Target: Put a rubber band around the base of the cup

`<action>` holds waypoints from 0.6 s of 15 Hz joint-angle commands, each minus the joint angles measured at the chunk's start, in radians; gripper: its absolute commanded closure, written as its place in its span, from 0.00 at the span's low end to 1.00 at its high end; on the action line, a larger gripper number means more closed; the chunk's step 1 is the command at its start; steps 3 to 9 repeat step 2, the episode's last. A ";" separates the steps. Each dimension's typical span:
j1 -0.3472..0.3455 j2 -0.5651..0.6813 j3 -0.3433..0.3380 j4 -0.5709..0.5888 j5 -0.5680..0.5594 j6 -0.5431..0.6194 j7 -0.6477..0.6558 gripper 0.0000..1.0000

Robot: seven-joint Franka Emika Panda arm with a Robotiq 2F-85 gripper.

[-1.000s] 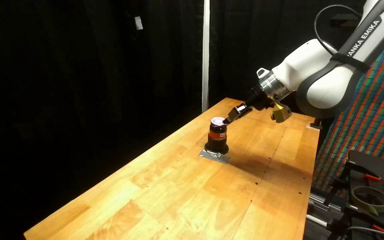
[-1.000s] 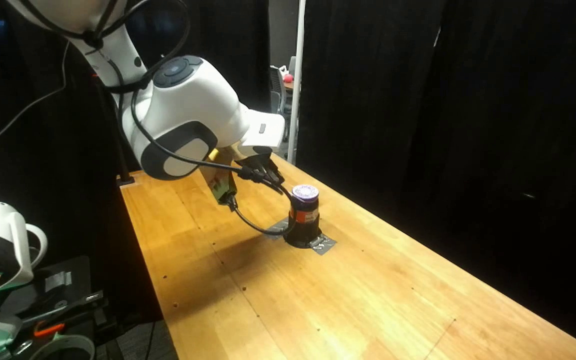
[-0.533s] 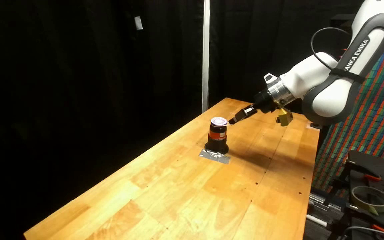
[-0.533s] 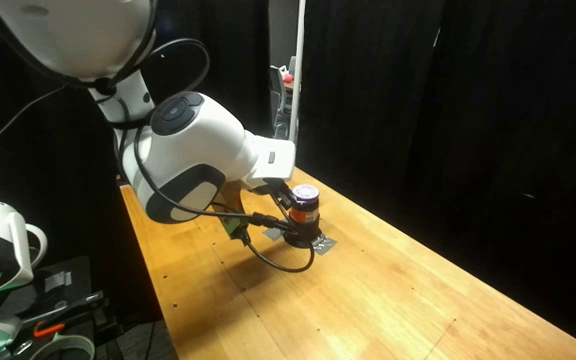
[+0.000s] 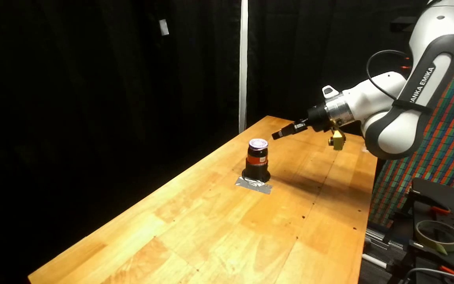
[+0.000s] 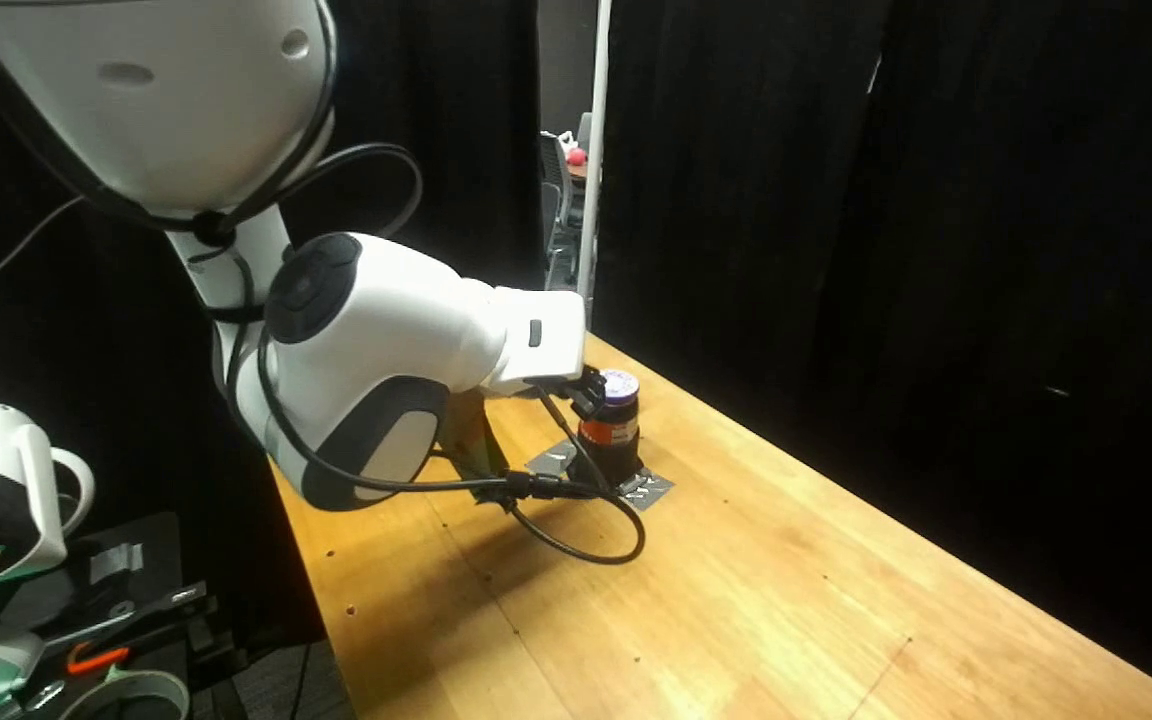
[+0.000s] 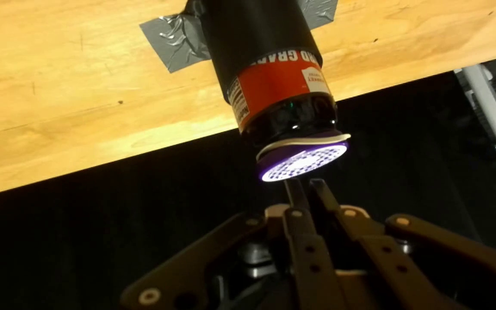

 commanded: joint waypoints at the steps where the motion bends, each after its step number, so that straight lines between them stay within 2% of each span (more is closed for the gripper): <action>1: 0.098 -0.011 -0.109 0.004 -0.038 0.009 0.068 0.86; 2: 0.114 -0.010 -0.127 0.004 -0.036 0.008 0.068 0.78; 9: 0.114 -0.010 -0.127 0.004 -0.036 0.008 0.068 0.78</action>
